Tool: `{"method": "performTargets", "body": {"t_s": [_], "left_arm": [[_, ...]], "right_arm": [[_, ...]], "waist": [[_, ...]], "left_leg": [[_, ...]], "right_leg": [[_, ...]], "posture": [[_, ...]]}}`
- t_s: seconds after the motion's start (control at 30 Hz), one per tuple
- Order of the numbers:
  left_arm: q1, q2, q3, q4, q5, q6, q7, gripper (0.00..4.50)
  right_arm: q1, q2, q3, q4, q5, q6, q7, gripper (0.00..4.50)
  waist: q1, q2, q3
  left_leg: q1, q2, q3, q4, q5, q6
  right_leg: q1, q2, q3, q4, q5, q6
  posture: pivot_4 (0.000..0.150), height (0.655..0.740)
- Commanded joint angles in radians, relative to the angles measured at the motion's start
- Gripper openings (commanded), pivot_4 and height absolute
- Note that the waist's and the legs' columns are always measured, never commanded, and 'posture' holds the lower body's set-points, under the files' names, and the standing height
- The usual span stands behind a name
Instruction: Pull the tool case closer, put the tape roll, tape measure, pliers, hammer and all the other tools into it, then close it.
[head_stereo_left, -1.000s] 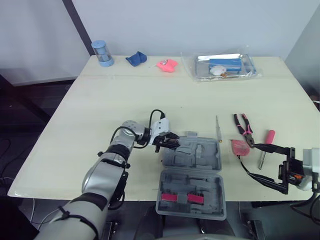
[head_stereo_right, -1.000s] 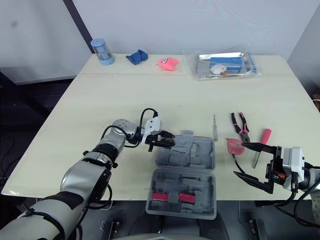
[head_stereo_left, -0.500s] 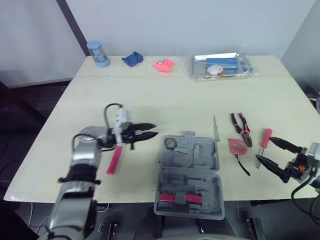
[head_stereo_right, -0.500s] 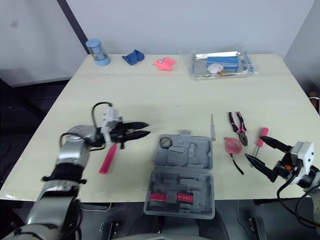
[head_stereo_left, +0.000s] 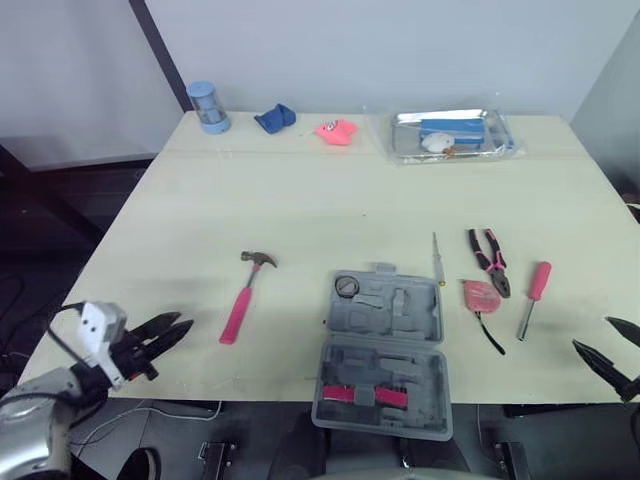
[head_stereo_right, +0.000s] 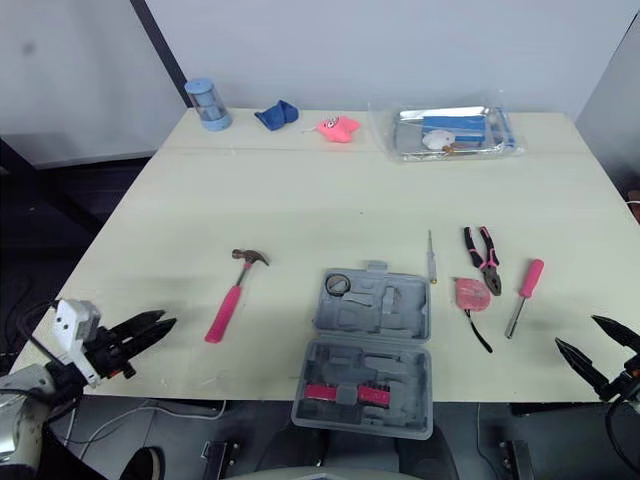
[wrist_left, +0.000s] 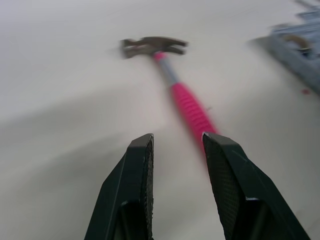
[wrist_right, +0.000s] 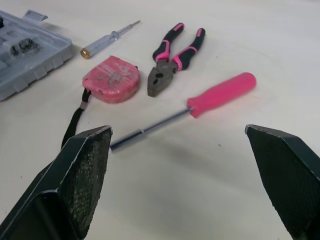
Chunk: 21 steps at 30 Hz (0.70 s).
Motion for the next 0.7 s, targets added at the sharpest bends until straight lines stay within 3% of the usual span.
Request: {"method": "performTargets", "body": {"t_s": [0.03,0.27,0.7], "left_arm": [[0.072,-0.004,0.073,0.068,-0.012,-0.06,0.027,1.64],[0.042,0.011,0.049,0.067,-0.022,-0.083,0.027,1.64],[-0.065,0.084,-0.1,-0.231,-0.078,0.022,-0.087,1.64]], "right_arm": [[0.051,-0.024,-0.075,0.005,0.025,-0.002,0.014,4.5],[0.053,-0.027,-0.057,-0.077,0.029,0.05,-0.01,4.5],[0.042,0.023,0.117,-0.59,0.017,0.314,-0.233,4.5]], "waist": [[-0.001,0.001,0.0],[-0.002,0.0,-0.001],[-0.001,0.0,-0.001]], "left_leg": [[0.0,0.0,0.0,0.0,0.0,0.0],[0.002,0.0,0.001,-0.001,0.0,0.0],[0.001,0.0,0.001,-0.002,0.0,0.0]], "right_leg": [[0.0,0.0,0.0,0.0,0.0,0.0],[0.002,0.0,0.001,-0.002,0.0,0.0],[0.002,0.0,0.001,-0.003,0.0,0.0]], "posture": [[0.15,0.74],[0.15,0.74],[0.15,0.74]]}}
